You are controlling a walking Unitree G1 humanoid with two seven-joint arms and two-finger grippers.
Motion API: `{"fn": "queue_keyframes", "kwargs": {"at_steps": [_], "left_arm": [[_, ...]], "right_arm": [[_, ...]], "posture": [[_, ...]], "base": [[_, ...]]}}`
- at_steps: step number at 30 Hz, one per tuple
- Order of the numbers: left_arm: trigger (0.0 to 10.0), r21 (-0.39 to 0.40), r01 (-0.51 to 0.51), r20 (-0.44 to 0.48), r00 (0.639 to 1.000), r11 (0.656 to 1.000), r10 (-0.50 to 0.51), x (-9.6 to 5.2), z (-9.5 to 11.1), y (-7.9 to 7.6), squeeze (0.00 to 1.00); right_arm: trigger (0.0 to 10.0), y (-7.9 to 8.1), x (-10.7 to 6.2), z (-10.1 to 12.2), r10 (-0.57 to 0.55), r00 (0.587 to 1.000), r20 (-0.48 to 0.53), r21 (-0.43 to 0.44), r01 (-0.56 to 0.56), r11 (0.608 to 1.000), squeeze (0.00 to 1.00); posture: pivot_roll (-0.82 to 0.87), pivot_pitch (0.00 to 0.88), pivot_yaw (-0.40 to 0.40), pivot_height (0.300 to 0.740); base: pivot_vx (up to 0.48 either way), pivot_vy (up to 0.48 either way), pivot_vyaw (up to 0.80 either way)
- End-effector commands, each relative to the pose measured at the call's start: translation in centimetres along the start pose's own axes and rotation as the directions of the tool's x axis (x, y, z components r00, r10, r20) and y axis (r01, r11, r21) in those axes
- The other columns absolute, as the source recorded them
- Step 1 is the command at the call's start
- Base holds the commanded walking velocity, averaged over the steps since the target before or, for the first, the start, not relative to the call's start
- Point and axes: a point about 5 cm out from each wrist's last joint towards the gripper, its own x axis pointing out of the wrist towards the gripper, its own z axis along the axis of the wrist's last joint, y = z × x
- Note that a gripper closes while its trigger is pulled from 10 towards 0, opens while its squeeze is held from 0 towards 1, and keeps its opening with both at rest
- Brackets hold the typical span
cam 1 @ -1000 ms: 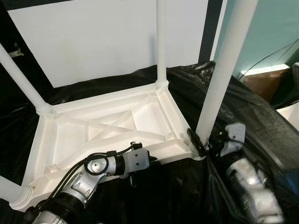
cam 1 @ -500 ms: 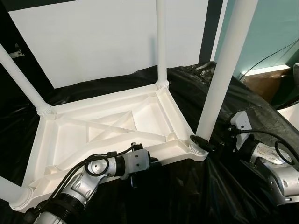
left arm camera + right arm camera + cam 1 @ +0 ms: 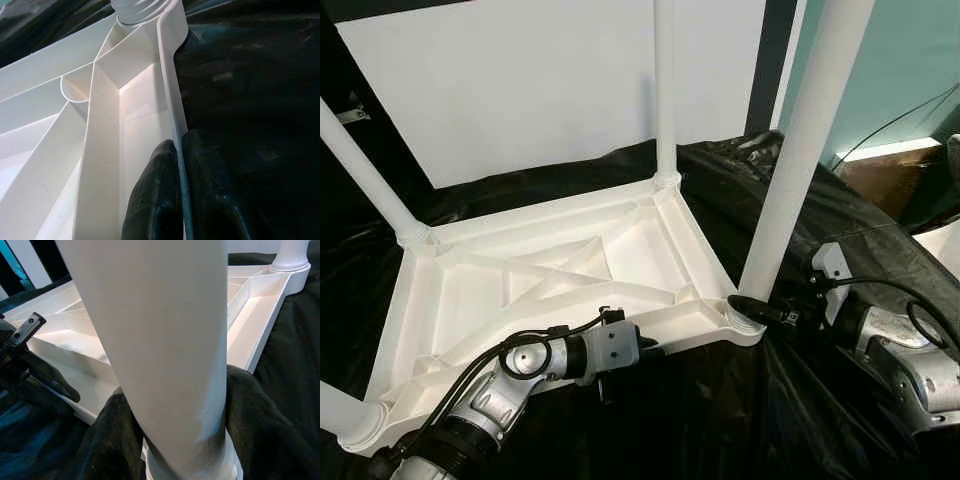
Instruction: Building children table
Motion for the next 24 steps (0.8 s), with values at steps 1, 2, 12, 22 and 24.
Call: {"fn": "queue_keyframes", "kwargs": {"at_steps": [1,2,12,22,24], "left_arm": [[10.0,-0.173,0.161,-0.165,0.968,0.972,-0.190,0.1,-4.2,-3.9,0.00],[10.0,-0.172,0.161,-0.166,0.968,0.972,-0.190,0.1,-4.2,-3.9,0.00],[10.0,-0.170,0.159,-0.161,0.969,0.973,-0.187,0.2,-4.1,-3.9,0.00],[10.0,-0.172,0.170,-0.171,0.965,0.970,-0.199,0.1,-4.3,-4.0,0.00],[10.0,-0.170,0.171,-0.171,0.965,0.970,-0.200,0.2,-4.3,-4.0,0.00]], "right_arm": [[0.0,-0.2,-0.2,-0.2,-0.008,1.000,0.000,0.023,0.008,1.000,0.00],[0.0,0.0,-0.2,-0.2,-0.007,1.000,0.005,0.034,0.007,0.999,0.00],[0.0,2.7,1.0,-2.7,-0.635,0.767,0.085,0.193,0.613,0.766,0.00],[0.0,3.9,0.4,-2.9,-0.791,0.610,0.041,0.198,0.771,0.605,0.00],[0.0,3.6,0.5,-2.9,-0.831,0.556,0.032,0.174,0.815,0.552,0.00]], "posture": [[-0.05,0.013,0.020,0.740],[-0.05,0.013,0.020,0.740],[-0.04,0.014,0.007,0.740],[-0.05,0.017,0.014,0.740],[-0.05,0.015,0.013,0.740]], "base": [[0.000,0.000,0.00],[0.000,0.000,0.00],[0.000,0.000,0.00],[0.000,0.000,0.00],[0.000,0.000,0.00]]}}
